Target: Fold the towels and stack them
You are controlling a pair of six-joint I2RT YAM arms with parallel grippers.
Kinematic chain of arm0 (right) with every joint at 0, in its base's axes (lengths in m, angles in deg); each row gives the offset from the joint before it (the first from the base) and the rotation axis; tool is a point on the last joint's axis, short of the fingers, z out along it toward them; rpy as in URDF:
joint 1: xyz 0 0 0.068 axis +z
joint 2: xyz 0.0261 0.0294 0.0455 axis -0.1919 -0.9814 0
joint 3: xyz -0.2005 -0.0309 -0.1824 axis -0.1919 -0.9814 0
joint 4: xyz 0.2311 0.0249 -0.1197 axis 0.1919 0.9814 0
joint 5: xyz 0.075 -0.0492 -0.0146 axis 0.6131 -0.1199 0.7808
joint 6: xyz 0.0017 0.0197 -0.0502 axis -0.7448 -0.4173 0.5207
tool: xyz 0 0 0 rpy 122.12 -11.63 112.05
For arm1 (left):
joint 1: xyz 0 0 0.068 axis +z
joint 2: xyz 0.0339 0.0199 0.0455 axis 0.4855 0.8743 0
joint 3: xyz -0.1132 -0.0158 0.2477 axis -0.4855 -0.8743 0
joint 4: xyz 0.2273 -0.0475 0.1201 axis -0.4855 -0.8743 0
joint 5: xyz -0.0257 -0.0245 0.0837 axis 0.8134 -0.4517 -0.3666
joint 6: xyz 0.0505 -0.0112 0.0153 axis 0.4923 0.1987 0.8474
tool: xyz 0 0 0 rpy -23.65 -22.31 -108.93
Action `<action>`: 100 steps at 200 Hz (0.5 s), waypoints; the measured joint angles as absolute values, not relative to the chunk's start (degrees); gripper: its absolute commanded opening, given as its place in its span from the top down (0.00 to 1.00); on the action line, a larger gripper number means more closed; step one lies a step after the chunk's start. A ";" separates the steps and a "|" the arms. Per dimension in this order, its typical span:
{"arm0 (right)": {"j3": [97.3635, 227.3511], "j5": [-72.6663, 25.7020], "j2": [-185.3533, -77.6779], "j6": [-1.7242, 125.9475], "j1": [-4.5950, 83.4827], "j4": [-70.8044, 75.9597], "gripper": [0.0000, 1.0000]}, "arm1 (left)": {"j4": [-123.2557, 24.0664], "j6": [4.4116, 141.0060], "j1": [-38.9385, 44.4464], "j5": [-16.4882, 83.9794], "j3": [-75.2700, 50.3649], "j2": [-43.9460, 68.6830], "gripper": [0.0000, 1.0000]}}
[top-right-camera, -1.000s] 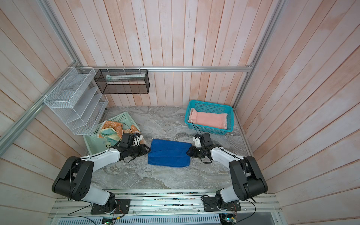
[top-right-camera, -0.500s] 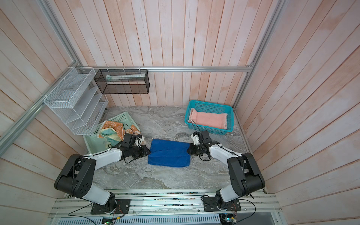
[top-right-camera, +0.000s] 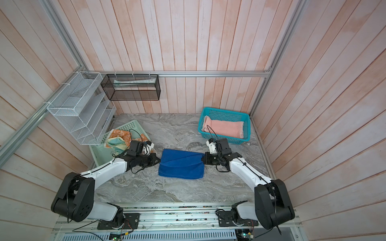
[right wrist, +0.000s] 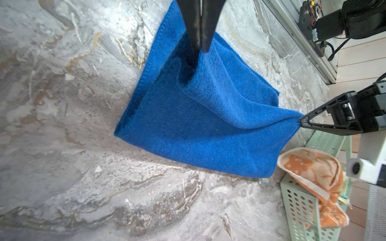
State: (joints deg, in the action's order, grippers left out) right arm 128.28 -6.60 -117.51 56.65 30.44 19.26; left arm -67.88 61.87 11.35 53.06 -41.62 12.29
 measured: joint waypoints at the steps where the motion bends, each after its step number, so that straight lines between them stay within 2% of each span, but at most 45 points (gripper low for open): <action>1: 128.06 -6.60 -117.19 56.54 30.44 19.31 1.00 | -67.99 61.90 11.35 53.06 -41.62 12.16 1.00; 29: 121.42 -5.50 -112.40 53.97 30.44 19.29 1.00 | -68.45 62.16 11.53 53.13 -42.72 10.60 1.00; 60: 112.96 -3.25 -111.90 50.45 30.44 19.04 1.00 | -68.49 62.09 12.22 53.21 -45.84 10.63 1.00; 100: 112.15 -2.07 -112.82 49.44 30.52 19.00 1.00 | -68.88 62.11 12.29 54.00 -46.61 11.81 1.00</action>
